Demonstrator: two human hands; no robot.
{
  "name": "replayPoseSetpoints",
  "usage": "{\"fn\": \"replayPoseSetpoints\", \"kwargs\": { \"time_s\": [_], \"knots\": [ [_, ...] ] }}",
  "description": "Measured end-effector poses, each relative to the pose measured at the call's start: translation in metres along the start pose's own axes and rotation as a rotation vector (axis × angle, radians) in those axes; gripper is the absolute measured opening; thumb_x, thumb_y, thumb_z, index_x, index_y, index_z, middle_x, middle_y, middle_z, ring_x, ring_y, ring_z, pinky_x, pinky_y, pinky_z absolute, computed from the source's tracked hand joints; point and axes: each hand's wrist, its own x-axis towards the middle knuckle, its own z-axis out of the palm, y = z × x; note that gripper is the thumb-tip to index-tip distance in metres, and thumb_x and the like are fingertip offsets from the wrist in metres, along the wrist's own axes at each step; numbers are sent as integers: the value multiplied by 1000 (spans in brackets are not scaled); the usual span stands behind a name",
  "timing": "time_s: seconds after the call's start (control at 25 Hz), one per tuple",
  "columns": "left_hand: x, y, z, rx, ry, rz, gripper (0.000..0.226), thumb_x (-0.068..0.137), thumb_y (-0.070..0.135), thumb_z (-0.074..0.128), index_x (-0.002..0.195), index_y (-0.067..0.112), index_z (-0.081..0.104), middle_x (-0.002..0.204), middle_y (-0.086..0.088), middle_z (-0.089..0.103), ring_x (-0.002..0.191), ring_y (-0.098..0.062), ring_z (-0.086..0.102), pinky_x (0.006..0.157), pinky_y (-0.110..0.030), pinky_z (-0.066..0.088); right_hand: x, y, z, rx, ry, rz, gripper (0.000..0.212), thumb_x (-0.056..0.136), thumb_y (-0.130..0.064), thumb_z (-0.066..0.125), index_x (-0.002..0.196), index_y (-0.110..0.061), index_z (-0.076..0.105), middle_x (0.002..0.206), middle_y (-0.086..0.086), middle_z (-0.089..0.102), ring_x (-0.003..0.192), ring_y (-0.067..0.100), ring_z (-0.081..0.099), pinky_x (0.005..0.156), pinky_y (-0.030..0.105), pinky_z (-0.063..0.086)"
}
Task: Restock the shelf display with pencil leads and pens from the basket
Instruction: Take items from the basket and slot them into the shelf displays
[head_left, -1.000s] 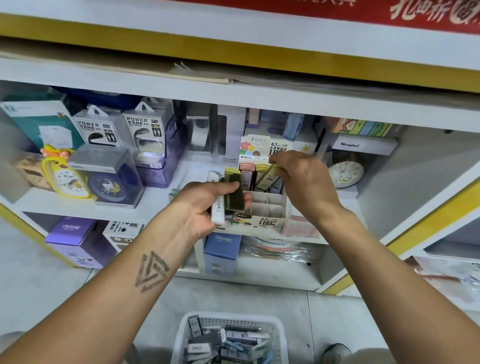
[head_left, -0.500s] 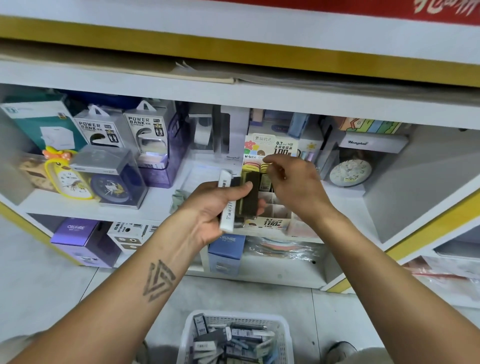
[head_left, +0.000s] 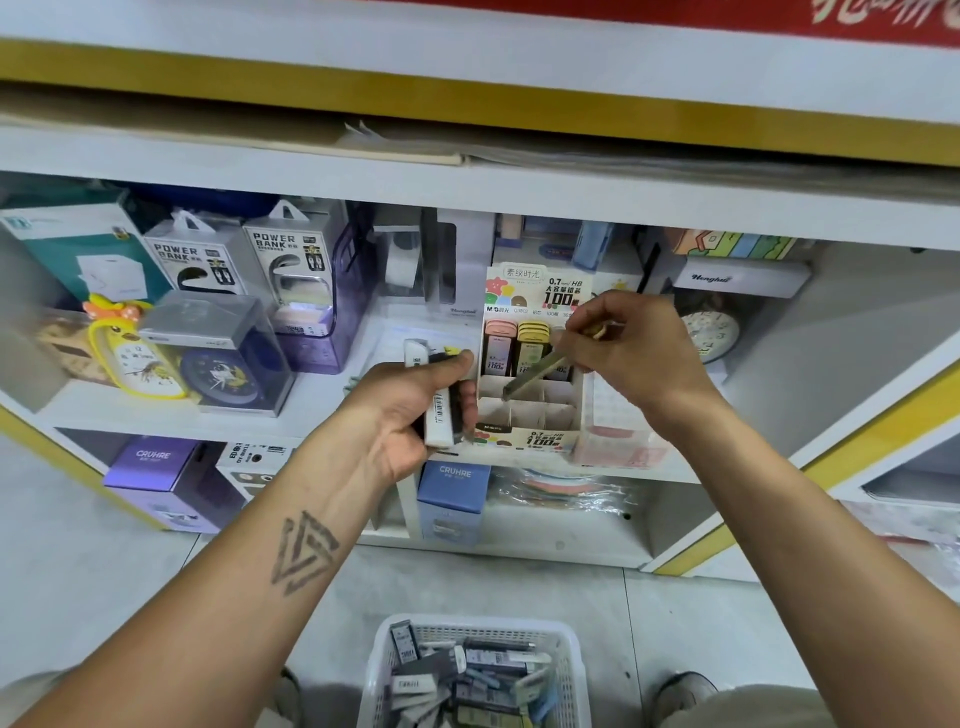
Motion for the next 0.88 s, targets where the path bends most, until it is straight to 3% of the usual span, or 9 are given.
{"fn": "replayPoseSetpoints", "kwargs": {
  "time_s": [0.12, 0.2, 0.28, 0.4, 0.56, 0.88],
  "knots": [
    [-3, 0, 3, 38, -41, -24, 12, 84, 12, 74, 78, 9, 65, 67, -10, 60, 46, -16, 54, 42, -22, 48, 0, 5, 2, -165, -11, -74, 16, 81, -21, 81, 94, -18, 73, 84, -4, 72, 71, 5, 68, 70, 23, 55],
    [-3, -1, 5, 50, -71, -39, 12, 83, 15, 75, 83, 9, 64, 68, -9, 61, 48, -16, 53, 43, -22, 48, 2, 8, 2, -249, -7, -143, 20, 88, -16, 73, 108, -16, 72, 96, -2, 73, 84, 11, 71, 84, 33, 58],
    [-4, -1, 5, 46, -95, -59, 13, 84, 15, 74, 88, 8, 63, 71, -11, 63, 50, -18, 55, 44, -24, 49, 3, 11, 3, -301, 7, -223, 19, 94, -11, 64, 112, -11, 70, 103, 5, 72, 91, 20, 72, 88, 41, 56],
    [-5, 0, 4, -21, -123, -113, 9, 83, 9, 63, 91, 4, 62, 77, -16, 65, 57, -24, 60, 51, -29, 53, 3, 13, 6, -409, 37, -396, 16, 94, -6, 61, 107, -4, 71, 96, 13, 71, 86, 30, 70, 81, 43, 56],
    [-5, -1, 4, 39, -176, -104, 17, 86, 1, 55, 96, -8, 65, 78, -19, 66, 59, -24, 62, 61, -31, 54, 2, 13, 12, -469, 65, -502, 21, 96, -7, 61, 115, -6, 68, 95, 14, 73, 84, 31, 69, 75, 38, 55],
    [-7, -7, 11, 46, -163, -2, 32, 89, -3, 60, 119, -15, 58, 76, -23, 68, 56, -25, 65, 51, -30, 55, 2, 12, 20, -427, 76, -538, 8, 97, -12, 60, 104, -8, 58, 79, 13, 66, 68, 34, 66, 58, 44, 54]
  ]
}}
